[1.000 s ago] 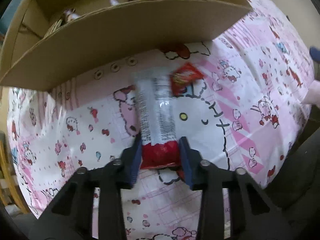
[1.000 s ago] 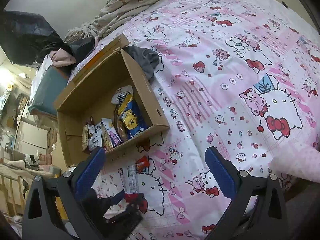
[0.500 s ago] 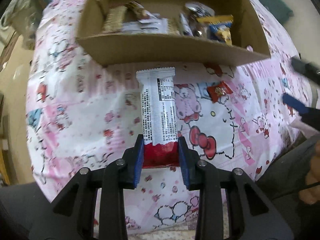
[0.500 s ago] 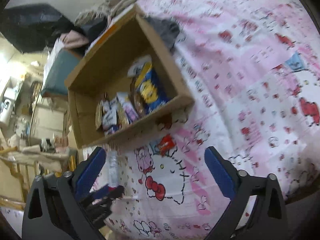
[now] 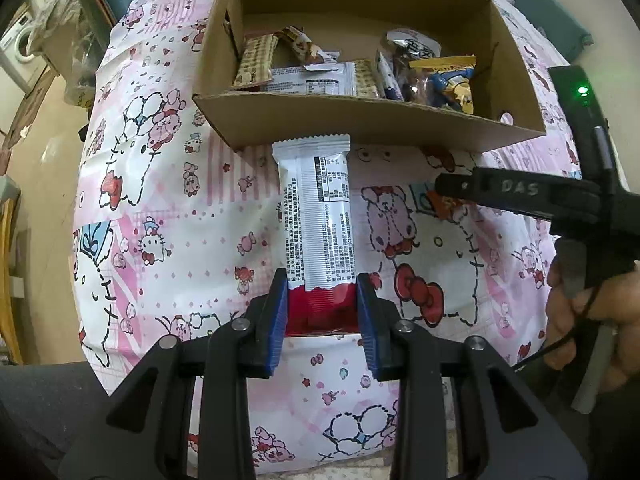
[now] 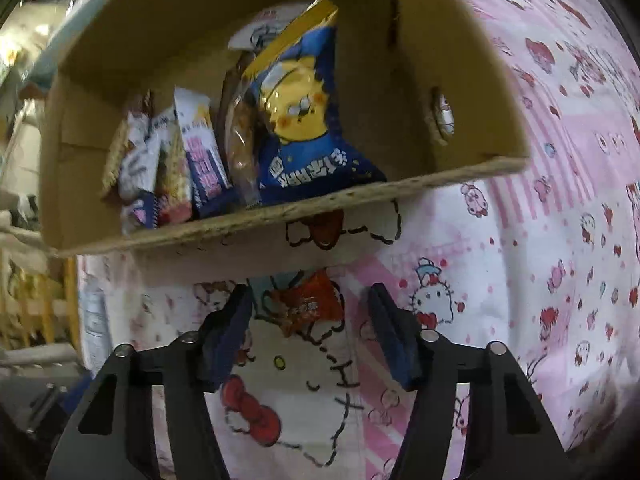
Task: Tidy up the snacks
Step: 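Grasp the white-and-red bar with the left while the right grasps a red-capped stick, then lower both held snacks into the box and open both grippers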
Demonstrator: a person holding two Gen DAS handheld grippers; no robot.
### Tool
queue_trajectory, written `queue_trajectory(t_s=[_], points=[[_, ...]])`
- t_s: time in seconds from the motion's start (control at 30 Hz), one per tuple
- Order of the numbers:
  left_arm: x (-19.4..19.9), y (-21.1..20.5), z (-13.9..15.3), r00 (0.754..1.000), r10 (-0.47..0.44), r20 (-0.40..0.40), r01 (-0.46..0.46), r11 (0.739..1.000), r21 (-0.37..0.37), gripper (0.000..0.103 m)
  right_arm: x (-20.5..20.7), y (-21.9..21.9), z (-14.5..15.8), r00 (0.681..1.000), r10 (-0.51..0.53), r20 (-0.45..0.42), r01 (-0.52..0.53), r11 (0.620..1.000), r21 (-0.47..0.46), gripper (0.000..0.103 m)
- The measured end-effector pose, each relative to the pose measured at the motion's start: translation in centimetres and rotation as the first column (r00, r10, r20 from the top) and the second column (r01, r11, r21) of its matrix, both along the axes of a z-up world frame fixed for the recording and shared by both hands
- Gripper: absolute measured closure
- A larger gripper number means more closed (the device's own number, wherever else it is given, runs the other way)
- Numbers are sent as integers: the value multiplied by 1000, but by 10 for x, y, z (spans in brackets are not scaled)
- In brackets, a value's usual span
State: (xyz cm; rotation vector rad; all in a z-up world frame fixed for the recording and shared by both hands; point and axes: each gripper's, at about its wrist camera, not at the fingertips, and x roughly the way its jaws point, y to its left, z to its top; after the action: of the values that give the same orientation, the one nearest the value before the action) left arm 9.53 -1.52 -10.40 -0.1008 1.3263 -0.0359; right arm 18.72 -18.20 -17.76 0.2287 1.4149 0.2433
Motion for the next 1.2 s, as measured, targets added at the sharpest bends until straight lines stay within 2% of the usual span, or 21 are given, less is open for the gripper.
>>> queue_trajectory(t_s=[0.03, 0.1, 0.13, 0.2, 0.3, 0.53, 0.73, 0.77, 1.07, 1.2], points=[[1, 0, -1, 1000, 0, -2, 0, 1000, 0, 75, 0, 2, -2, 1000, 7, 4, -7, 1000, -11, 48], [2, -1, -3, 1000, 0, -6, 0, 1000, -1, 75, 1, 5, -2, 1000, 23, 13, -22, 999, -28, 63], [3, -1, -3, 1000, 2, -6, -2, 1000, -2, 75, 2, 5, -1, 999, 32, 14, -32, 999, -26, 66], [4, 0, -4, 1000, 7, -6, -7, 1000, -1, 75, 1, 4, -1, 999, 40, -2, -40, 999, 1, 68], [5, 1, -5, 1000, 13, -7, -13, 1000, -3, 75, -1, 3, 0, 999, 51, -11, -51, 998, 22, 77], [5, 5, -8, 1000, 27, -9, -27, 1000, 6, 75, -18, -3, 4, 998, 60, -20, -58, 995, 76, 83], [4, 5, -6, 1000, 28, -5, -28, 1000, 1, 75, -30, -3, 22, 997, 72, 9, -73, 991, 110, 94], [3, 4, -6, 1000, 25, -3, -25, 1000, 2, 75, -30, -1, 23, 997, 72, 11, -73, 991, 111, 100], [0, 4, -2, 1000, 28, 10, -28, 999, 19, 75, -39, -13, 35, 997, 68, 42, -73, 988, 132, 103], [-6, 8, 7, 999, 41, 11, -41, 999, -24, 75, -40, -18, 50, 997, 47, 64, -58, 981, 183, 103]])
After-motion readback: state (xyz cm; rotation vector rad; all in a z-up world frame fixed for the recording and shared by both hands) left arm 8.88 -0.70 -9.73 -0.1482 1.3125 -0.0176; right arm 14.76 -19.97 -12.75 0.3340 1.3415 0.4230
